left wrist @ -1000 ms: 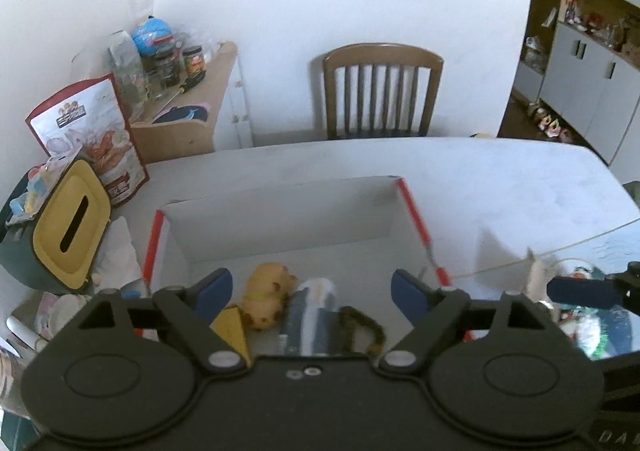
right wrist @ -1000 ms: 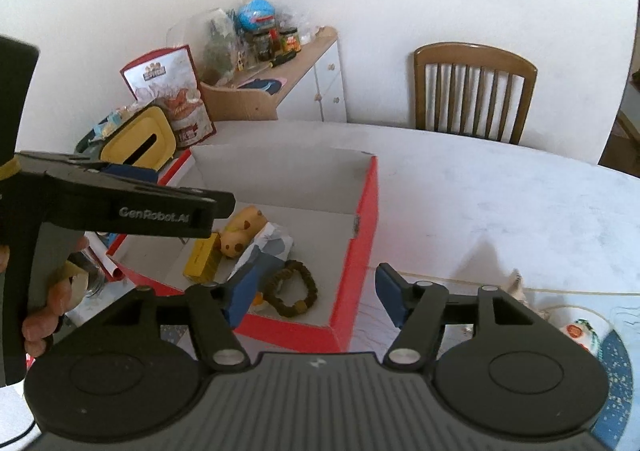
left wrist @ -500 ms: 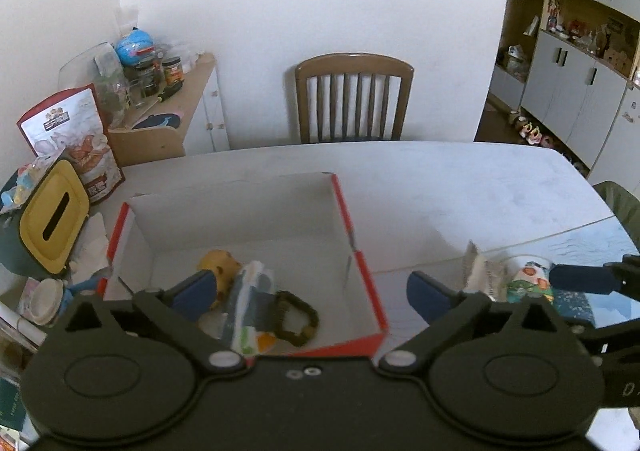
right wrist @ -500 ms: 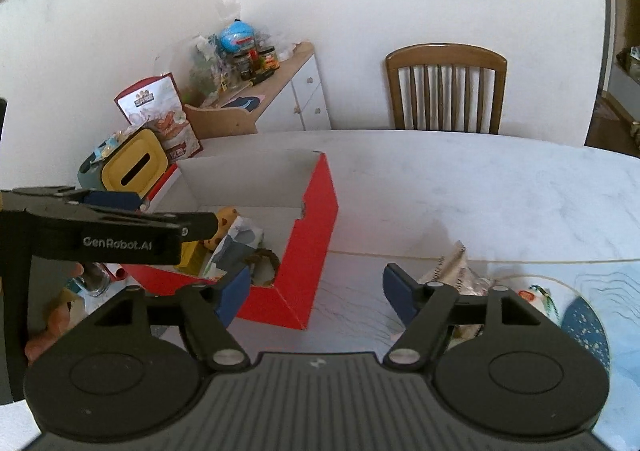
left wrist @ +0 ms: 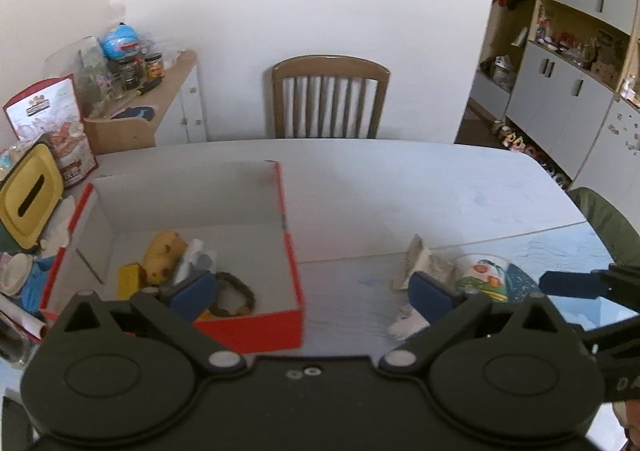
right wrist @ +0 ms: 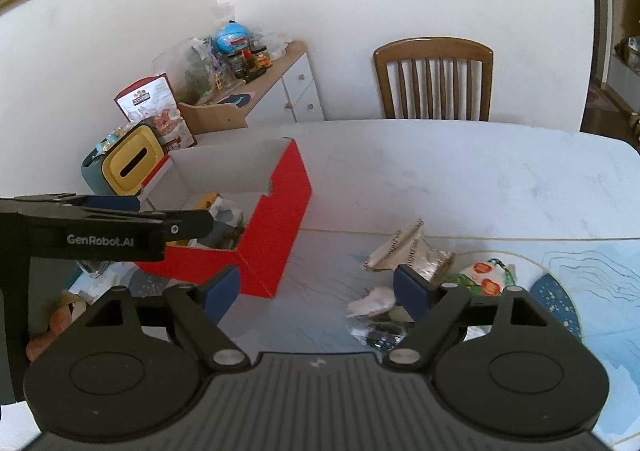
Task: Organize objects
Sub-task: 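Withdraw both tools from the box back over the clutter pile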
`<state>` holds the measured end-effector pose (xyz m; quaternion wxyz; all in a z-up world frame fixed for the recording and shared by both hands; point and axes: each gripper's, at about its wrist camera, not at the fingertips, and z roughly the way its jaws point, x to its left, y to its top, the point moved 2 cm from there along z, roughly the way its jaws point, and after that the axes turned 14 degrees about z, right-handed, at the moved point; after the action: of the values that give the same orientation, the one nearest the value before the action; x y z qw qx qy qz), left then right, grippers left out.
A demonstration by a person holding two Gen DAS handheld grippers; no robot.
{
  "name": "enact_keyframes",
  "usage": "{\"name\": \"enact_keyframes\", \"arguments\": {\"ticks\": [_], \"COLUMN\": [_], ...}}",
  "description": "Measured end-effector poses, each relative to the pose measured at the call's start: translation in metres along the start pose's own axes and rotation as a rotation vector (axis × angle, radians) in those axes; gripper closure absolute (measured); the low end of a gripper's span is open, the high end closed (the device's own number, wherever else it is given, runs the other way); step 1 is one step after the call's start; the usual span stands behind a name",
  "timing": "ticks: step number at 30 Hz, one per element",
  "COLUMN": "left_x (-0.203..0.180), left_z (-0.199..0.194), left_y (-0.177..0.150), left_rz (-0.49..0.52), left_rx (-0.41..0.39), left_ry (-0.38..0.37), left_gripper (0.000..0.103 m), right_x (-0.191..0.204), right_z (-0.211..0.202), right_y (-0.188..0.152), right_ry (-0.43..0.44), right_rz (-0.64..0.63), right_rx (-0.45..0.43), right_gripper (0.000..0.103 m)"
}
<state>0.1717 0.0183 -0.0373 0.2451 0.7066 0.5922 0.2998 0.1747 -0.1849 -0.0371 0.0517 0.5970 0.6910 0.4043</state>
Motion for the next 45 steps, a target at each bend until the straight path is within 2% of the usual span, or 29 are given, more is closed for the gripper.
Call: {"name": "enact_keyframes", "arguments": {"ticks": [7, 13, 17, 20, 22, 27, 31, 40, 45], "left_x": [-0.031, -0.056, -0.067, -0.075, -0.077, -0.079, -0.090, -0.118, -0.118], "left_z": [0.008, 0.024, 0.036, 0.050, 0.057, 0.074, 0.087, 0.110, 0.120], "left_y": [-0.001, -0.002, -0.002, -0.005, -0.009, -0.019, -0.027, -0.047, -0.050], "left_rz": [0.013, 0.025, 0.025, 0.032, 0.014, -0.060, -0.041, 0.011, -0.008], "left_rx": [0.008, 0.018, 0.009, 0.033, 0.045, 0.079, 0.122, 0.181, 0.198], "left_ry": [-0.033, -0.079, -0.078, -0.079, -0.077, -0.105, -0.098, -0.156, -0.161], "left_gripper": [0.000, 0.000, 0.000, 0.000, 0.000, 0.000, 0.000, 0.000, 0.000], "right_x": [-0.032, -0.068, -0.092, -0.110, -0.118, -0.127, -0.144, -0.147, -0.153], "right_z": [-0.008, -0.015, -0.018, -0.017, -0.013, -0.002, 0.009, 0.039, 0.057], "right_y": [0.001, -0.003, -0.008, -0.010, -0.011, -0.021, -0.025, -0.038, -0.041], "right_ry": [-0.006, -0.046, -0.075, -0.100, -0.109, -0.146, -0.145, -0.098, -0.082], "right_rz": [0.021, 0.035, 0.028, 0.036, 0.041, -0.046, -0.022, -0.156, -0.193], "right_rx": [0.002, -0.008, -0.002, 0.003, 0.013, 0.030, 0.056, 0.127, 0.162], "right_gripper": [0.019, 0.019, 0.019, 0.019, 0.019, 0.019, 0.019, 0.019, 0.019]}}
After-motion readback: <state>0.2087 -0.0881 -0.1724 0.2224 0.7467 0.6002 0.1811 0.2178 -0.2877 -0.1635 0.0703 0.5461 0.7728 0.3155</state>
